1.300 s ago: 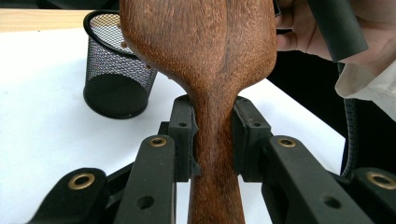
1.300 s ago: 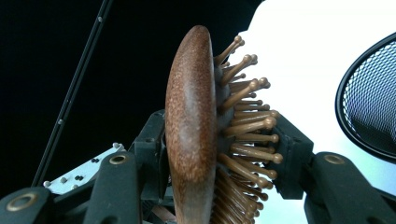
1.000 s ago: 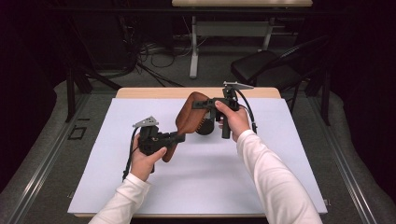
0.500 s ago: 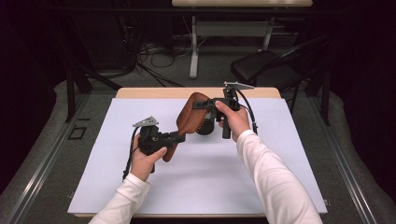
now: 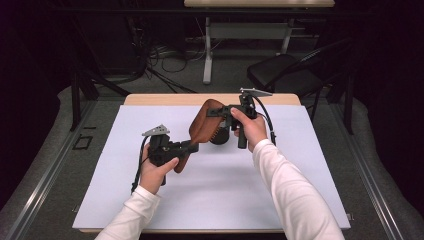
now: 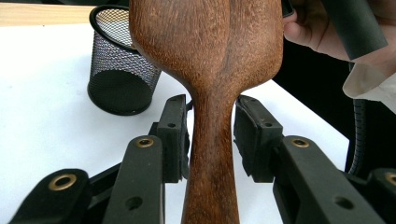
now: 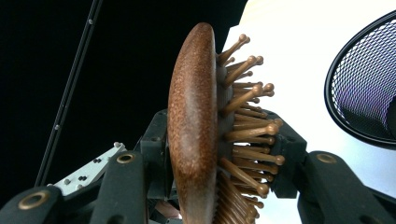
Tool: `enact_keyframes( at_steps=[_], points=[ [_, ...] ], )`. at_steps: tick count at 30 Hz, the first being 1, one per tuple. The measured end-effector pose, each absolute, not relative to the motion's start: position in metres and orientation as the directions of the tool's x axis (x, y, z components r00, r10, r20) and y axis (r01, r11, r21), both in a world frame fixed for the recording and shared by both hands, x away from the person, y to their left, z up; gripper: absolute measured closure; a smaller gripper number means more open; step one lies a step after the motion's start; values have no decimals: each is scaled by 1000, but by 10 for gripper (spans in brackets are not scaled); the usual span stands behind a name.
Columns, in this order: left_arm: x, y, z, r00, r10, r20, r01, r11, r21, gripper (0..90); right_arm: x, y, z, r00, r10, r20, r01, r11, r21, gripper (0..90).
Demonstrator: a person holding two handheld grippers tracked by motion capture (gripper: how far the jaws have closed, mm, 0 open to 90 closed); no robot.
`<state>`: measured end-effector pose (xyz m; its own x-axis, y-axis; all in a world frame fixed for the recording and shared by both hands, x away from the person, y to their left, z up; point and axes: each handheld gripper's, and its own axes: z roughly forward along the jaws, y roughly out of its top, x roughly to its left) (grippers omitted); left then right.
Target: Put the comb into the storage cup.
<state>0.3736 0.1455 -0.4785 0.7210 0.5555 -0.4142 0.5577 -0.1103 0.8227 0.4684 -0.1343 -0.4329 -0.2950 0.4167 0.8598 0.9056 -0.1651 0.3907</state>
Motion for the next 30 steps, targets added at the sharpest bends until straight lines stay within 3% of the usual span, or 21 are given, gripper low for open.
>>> enact_keyframes(
  at_steps=[30],
  points=[
    [376, 150, -477, 686, 594, -421, 563, -65, 824, 440, 470, -143, -432, -288, 436, 853, 890, -207, 406, 513]
  ],
)
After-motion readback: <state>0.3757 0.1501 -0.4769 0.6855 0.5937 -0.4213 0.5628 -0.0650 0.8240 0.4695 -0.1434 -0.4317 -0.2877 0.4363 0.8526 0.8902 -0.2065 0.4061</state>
